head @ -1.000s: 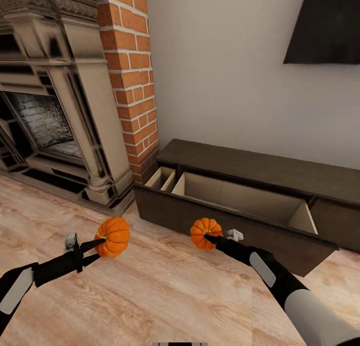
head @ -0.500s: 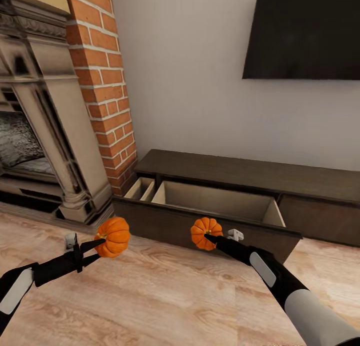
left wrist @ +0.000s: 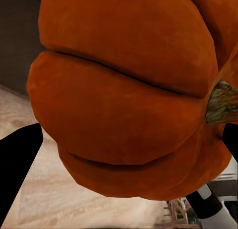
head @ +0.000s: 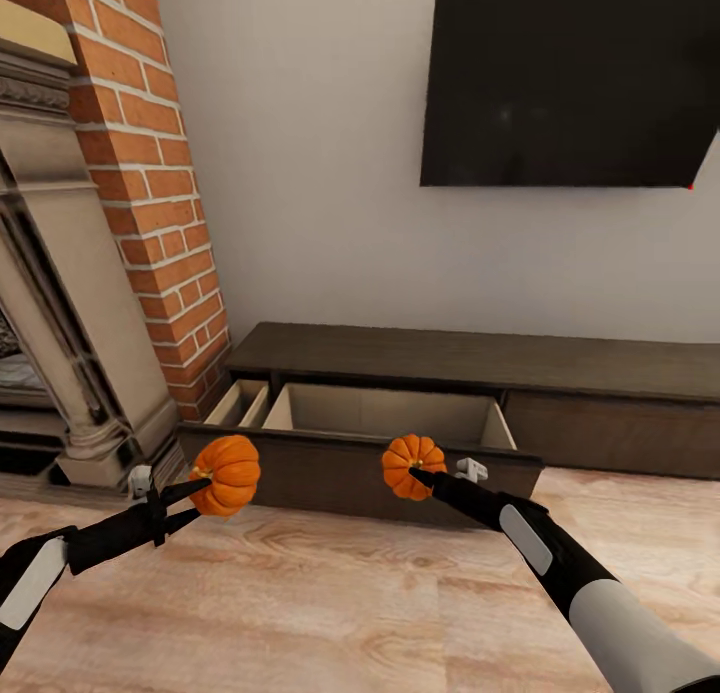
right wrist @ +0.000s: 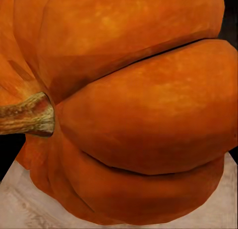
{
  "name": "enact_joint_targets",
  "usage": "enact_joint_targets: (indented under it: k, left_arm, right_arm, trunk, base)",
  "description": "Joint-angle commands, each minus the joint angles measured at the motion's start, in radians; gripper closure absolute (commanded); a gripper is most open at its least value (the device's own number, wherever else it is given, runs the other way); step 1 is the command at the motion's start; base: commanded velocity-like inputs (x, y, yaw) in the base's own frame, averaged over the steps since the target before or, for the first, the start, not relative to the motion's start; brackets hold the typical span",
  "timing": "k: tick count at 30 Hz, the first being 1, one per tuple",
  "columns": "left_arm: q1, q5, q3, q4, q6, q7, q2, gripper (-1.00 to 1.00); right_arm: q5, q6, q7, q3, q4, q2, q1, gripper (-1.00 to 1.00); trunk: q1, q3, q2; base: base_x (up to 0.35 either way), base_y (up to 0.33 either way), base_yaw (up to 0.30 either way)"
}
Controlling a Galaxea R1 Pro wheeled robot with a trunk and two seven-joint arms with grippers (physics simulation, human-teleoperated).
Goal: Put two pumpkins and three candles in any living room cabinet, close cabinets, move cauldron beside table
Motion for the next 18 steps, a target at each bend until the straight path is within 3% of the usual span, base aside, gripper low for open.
enact_joint_targets:
  k: [1,18]
  left_arm:
    - [0.000,0.009,0.002,-0.001,0.008,-0.002,0.000,1.00]
    - [0.000,0.009,-0.001,-0.001,0.008,-0.002,0.000,1.00]
  right_arm:
    - [-0.011,0.003,-0.003,0.004,-0.001,-0.001,-0.001,1.00]
    - [-0.012,0.002,-0.003,0.003,-0.001,-0.001,-0.001,1.00]
  trunk:
    - [-0.001,0.004,0.000]
    - [-0.007,0.069,0.003]
  base:
    - [0.000,0.000,-0.289]
    - [0.000,0.000,-0.289]
